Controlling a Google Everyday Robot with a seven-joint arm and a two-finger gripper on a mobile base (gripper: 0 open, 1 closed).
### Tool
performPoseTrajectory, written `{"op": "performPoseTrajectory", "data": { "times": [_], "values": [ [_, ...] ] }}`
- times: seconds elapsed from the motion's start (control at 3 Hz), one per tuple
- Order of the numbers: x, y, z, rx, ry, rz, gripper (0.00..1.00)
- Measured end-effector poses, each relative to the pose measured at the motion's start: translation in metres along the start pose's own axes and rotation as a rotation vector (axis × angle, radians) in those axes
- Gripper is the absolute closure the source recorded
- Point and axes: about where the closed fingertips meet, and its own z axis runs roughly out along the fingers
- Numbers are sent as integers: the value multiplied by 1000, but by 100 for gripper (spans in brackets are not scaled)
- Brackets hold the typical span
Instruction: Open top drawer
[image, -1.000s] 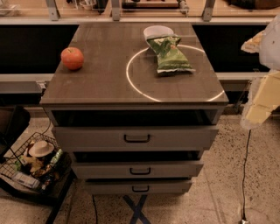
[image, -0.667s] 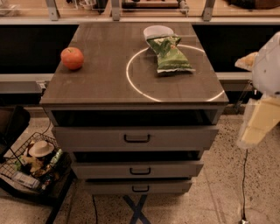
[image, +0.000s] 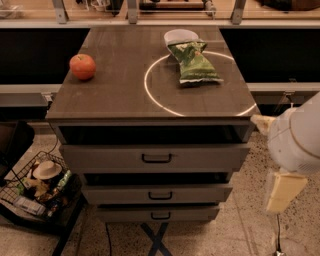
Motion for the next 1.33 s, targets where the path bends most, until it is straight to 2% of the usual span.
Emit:
{"op": "performPoseTrajectory", "data": {
  "times": [0.67, 1.33],
  "values": [
    [-31, 40, 74, -21, 19, -129, 0],
    [-76, 61, 127, -63, 12, -209, 0]
  ]
}}
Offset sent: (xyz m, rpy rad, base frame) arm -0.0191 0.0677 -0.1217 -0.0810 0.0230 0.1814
